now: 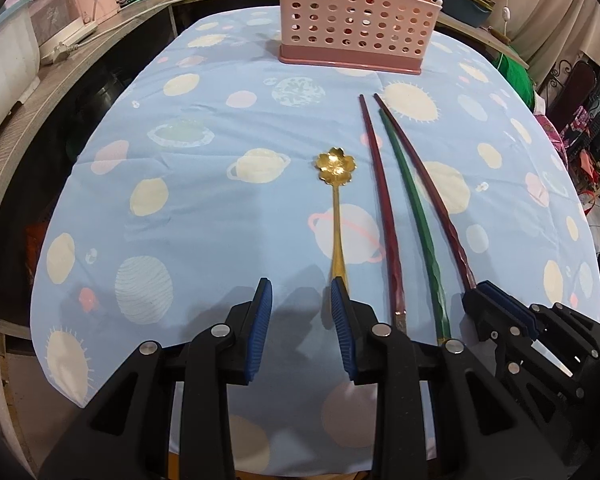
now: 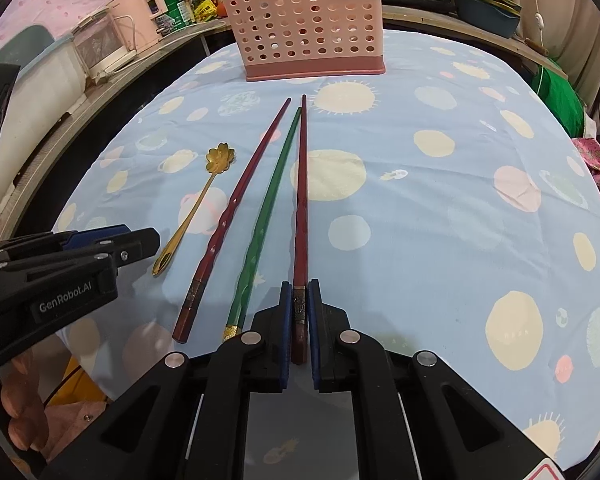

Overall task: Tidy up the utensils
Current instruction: 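Grasp the gold flower spoon with left gripper while right grasps a dark red chopstick, then lift the gold spoon with left gripper while right lifts the dark red chopstick toward basket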

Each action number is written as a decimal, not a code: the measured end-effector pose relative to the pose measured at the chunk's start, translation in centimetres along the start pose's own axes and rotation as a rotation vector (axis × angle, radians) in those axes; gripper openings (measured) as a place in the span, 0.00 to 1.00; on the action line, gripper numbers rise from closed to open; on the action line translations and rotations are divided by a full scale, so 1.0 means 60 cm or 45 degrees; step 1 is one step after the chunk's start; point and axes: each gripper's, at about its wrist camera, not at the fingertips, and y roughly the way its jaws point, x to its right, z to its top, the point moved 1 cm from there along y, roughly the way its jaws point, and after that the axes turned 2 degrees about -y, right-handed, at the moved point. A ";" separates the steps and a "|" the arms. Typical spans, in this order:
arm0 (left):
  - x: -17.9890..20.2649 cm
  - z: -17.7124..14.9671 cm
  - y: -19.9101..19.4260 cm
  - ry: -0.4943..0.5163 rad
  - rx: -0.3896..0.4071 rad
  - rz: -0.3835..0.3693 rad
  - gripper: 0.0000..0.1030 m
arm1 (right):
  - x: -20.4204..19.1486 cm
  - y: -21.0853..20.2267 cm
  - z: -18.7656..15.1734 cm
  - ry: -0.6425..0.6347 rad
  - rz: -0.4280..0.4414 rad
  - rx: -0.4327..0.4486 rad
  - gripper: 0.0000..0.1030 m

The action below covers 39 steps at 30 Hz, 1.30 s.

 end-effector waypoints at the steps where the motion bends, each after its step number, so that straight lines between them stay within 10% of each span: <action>1: 0.002 -0.002 0.002 0.003 -0.007 -0.005 0.28 | 0.001 0.000 0.000 0.004 0.003 0.000 0.07; 39: 0.003 0.019 -0.047 0.012 0.089 -0.102 0.10 | 0.016 -0.053 0.028 0.083 0.062 0.088 0.07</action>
